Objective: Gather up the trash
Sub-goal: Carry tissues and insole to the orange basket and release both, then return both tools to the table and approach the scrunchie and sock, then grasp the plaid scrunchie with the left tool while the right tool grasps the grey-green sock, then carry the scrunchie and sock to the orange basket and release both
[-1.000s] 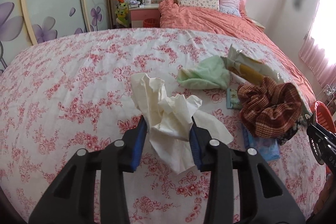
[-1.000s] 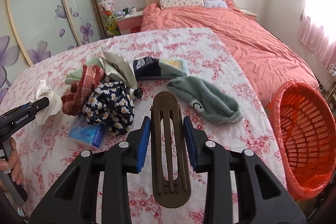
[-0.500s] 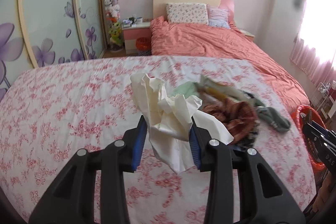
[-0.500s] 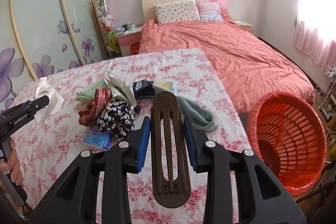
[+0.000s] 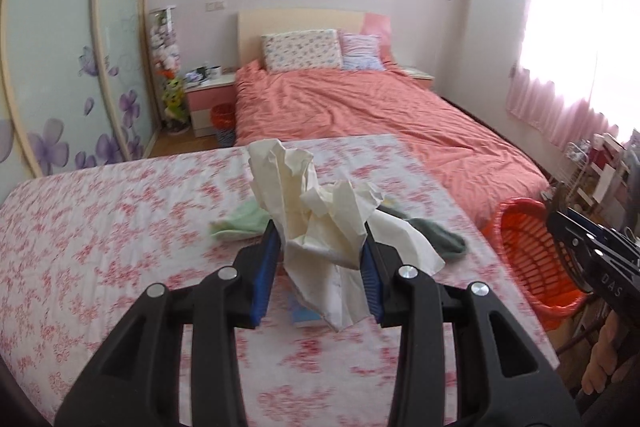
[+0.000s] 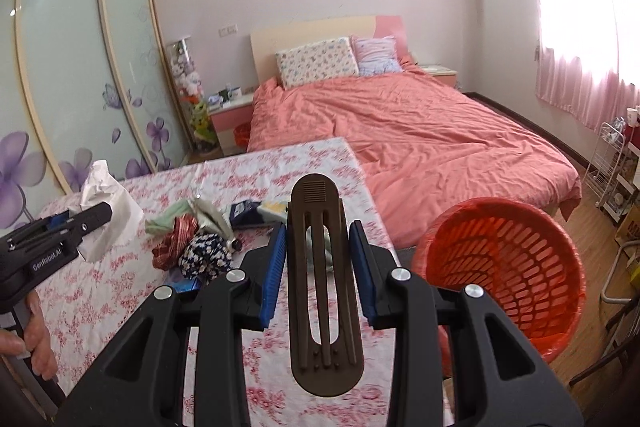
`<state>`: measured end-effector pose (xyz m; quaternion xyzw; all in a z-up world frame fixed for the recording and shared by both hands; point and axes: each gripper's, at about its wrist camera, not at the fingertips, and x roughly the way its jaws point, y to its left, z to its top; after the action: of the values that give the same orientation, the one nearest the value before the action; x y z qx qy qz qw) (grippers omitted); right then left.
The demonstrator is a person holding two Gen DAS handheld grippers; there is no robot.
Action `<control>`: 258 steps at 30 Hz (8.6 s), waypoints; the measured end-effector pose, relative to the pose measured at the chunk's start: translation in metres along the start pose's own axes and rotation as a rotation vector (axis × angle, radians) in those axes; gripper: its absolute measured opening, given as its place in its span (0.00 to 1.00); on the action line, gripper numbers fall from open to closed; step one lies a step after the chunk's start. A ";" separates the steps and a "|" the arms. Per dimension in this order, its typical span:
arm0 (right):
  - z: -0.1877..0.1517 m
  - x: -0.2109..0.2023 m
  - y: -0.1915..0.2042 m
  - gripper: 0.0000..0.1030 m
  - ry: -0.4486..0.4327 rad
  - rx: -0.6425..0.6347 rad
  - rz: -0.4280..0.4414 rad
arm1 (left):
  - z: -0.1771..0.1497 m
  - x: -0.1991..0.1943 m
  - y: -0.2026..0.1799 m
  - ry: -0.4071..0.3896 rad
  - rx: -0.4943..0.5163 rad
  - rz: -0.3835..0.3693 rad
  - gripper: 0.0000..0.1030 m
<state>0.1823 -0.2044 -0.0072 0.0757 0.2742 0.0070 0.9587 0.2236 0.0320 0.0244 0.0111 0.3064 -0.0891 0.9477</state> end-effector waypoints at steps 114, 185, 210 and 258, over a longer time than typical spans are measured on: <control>-0.043 0.127 0.014 0.12 0.323 0.007 0.002 | -0.075 0.077 0.110 0.181 -0.200 0.136 0.54; -0.053 0.119 0.024 0.47 0.312 -0.047 0.052 | -0.070 0.075 0.130 0.192 -0.268 0.122 0.96; -0.058 0.130 0.026 0.20 0.328 -0.069 0.000 | -0.076 0.123 0.107 0.284 -0.202 0.215 0.72; 0.001 -0.046 -0.107 0.16 -0.141 0.219 -0.135 | 0.015 -0.002 -0.152 -0.009 0.092 -0.306 0.33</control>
<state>0.1402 -0.3129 0.0019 0.1615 0.2099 -0.0930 0.9598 0.2039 -0.1179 0.0425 0.0070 0.2957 -0.2466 0.9229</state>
